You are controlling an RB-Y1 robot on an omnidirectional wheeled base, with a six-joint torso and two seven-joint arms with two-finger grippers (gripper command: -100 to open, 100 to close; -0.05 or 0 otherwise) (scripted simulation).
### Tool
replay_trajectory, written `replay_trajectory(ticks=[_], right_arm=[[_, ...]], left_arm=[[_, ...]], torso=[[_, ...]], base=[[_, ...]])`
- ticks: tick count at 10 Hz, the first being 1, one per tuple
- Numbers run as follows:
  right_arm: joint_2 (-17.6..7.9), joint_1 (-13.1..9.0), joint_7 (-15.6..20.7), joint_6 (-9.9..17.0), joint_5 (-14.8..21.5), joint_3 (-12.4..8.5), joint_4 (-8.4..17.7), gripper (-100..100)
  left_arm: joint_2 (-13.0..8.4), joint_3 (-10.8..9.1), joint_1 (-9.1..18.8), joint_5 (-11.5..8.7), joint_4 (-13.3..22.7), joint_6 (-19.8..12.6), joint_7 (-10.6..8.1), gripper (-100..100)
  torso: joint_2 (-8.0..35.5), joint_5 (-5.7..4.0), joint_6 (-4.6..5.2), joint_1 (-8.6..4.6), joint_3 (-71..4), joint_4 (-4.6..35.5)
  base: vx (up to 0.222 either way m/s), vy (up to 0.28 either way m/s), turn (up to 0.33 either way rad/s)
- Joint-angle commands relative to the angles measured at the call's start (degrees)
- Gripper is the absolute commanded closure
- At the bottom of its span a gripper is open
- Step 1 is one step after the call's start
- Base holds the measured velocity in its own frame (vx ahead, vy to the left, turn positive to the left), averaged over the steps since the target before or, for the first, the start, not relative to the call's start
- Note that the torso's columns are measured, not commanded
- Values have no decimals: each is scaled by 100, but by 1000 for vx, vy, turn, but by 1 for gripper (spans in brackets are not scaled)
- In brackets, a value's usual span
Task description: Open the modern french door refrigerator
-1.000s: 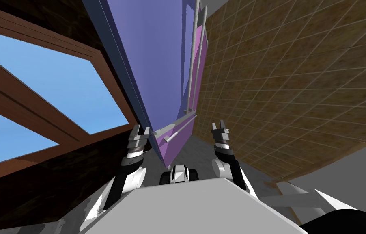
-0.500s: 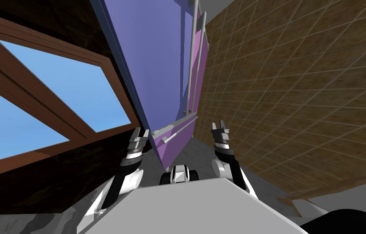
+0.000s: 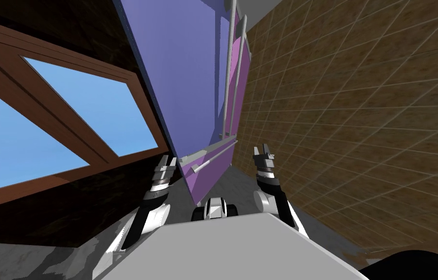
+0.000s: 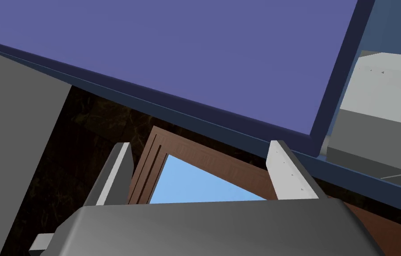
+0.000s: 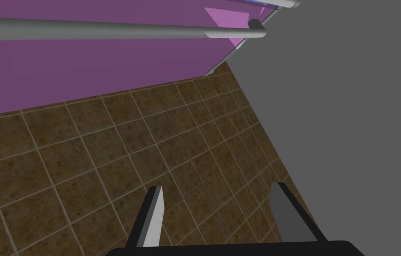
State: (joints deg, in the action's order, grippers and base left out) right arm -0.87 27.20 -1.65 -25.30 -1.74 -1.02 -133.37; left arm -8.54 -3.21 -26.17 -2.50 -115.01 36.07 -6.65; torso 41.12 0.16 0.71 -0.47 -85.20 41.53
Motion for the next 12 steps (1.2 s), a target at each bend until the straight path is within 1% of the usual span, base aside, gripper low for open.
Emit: replay_trajectory(ticks=[1, 4, 8, 9, 10, 11, 12], right_arm=[[0, 0, 0, 0, 0, 0, 0, 0], [0, 0, 0, 0, 0, 0, 0, 0], [0, 0, 0, 0, 0, 0, 0, 0], [0, 0, 0, 0, 0, 0, 0, 0], [0, 0, 0, 0, 0, 0, 0, 0], [0, -1, 0, 0, 0, 0, 0, 0], [0, 0, 0, 0, 0, 0, 0, 0]], left_arm=[[-40, -22, 17, -87, 305, -116, -54, -100], [-54, -52, 24, -125, 400, -110, -66, -100], [-111, -165, 46, -266, 757, -87, -110, -100], [-111, -165, 46, -266, 757, -87, -110, -100], [-122, -193, 52, -301, 844, -82, -121, -100], [-136, -250, 62, -372, 1021, -69, -143, -100], [-140, -280, 68, -409, 1114, -63, -155, -100]], torso=[[-5, 0, -2, -1, -2, -1], [7, 0, 10, -9, 5, 2], [3, 0, 9, -24, 5, -1], [9, 1, 13, -22, 8, 0], [9, 1, 17, -13, 7, 4], [7, -5, 6, -5, 2, 15], [3, -6, -7, -2, 1, 16]], base=[[56, -72, 87], [24, -44, 36], [33, -66, 62], [11, -50, 32], [1, -60, 15], [36, -106, 84], [59, -138, 122]])
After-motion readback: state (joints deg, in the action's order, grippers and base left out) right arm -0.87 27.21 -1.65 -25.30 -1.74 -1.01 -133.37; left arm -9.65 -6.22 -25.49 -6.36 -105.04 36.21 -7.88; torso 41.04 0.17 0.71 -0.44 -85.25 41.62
